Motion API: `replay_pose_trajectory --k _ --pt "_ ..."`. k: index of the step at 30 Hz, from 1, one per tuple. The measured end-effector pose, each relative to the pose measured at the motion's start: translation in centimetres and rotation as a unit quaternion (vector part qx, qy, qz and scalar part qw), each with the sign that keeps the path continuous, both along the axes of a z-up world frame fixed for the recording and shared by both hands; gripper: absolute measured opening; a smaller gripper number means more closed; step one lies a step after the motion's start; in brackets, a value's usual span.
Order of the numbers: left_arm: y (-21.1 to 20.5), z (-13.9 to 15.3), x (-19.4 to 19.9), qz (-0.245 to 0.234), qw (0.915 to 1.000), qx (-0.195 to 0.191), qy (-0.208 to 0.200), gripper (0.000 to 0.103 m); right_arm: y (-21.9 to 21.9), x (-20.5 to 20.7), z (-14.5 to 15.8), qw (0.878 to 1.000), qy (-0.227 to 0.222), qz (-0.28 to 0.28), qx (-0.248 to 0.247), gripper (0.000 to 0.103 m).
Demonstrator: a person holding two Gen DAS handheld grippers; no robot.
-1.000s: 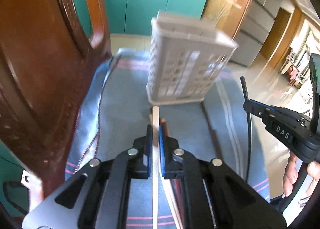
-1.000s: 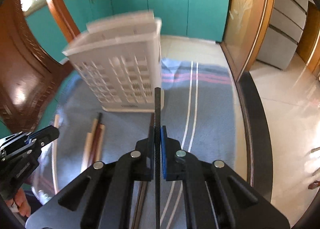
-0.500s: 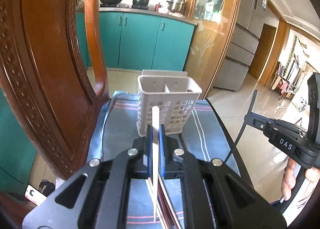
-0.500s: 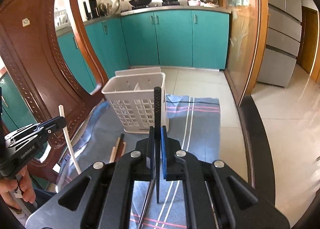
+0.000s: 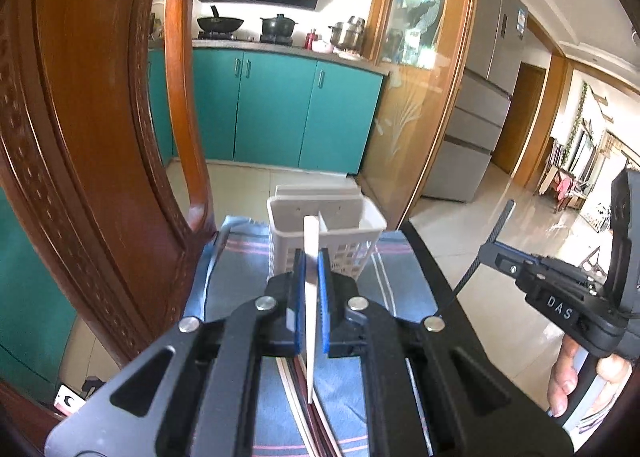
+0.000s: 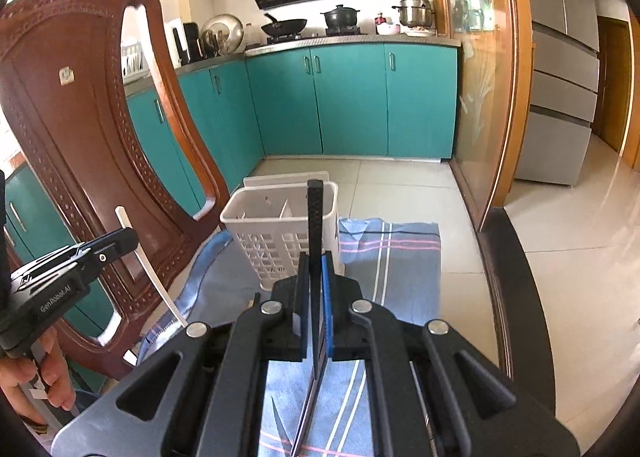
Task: Organize utensils
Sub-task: 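Lift both held chopsticks and lower them into the white holder with both tools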
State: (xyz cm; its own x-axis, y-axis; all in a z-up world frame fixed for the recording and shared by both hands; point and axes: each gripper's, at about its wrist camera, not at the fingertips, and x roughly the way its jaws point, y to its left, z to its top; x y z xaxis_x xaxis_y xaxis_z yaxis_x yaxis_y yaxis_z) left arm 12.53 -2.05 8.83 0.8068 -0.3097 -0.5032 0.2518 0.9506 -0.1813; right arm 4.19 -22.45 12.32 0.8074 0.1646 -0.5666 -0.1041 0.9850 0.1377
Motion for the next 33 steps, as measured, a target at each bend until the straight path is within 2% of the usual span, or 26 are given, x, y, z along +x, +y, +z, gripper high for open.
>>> replay_pose_trajectory --k 7,11,14,16,18,22,27,31,32,33 --pt "1.4 4.4 1.4 0.004 0.9991 -0.032 -0.029 0.007 -1.2 0.9 3.6 0.999 -0.024 -0.005 0.029 0.007" --pt "2.5 8.6 2.8 0.027 0.9943 -0.064 -0.080 0.007 -1.8 2.3 7.5 0.996 -0.076 -0.021 0.052 0.007" --pt "3.8 10.2 4.1 0.055 0.9850 -0.107 -0.124 0.007 -1.8 3.6 9.3 0.987 -0.133 -0.032 0.081 0.007" --pt "4.3 9.8 5.3 0.073 0.9806 -0.121 -0.135 0.007 -1.2 4.9 8.5 0.984 -0.151 -0.033 0.083 0.007" --pt "4.6 7.8 7.1 0.095 0.9777 -0.129 -0.135 0.007 -0.2 6.2 7.0 0.985 -0.157 -0.036 0.065 0.007" --pt "4.5 4.4 10.5 0.117 0.9777 -0.139 -0.106 0.007 1.8 8.9 2.8 0.990 -0.131 -0.040 0.009 0.007" --pt "2.3 1.3 12.5 0.119 0.9858 -0.086 -0.081 0.007 1.7 10.3 -0.3 0.995 -0.095 -0.036 0.014 0.007" --pt "0.2 0.1 12.3 0.104 0.9908 -0.051 -0.071 0.007 1.9 10.3 -0.6 0.996 -0.086 -0.031 0.002 0.007" --pt "-0.2 0.0 12.2 0.101 0.9914 -0.045 -0.070 0.007 2.0 10.0 -0.4 0.996 -0.089 -0.032 -0.003 0.008" --pt "-0.6 -0.1 12.2 0.097 0.9919 -0.039 -0.071 0.007 2.0 9.5 -0.4 0.995 -0.092 -0.035 -0.007 0.013"
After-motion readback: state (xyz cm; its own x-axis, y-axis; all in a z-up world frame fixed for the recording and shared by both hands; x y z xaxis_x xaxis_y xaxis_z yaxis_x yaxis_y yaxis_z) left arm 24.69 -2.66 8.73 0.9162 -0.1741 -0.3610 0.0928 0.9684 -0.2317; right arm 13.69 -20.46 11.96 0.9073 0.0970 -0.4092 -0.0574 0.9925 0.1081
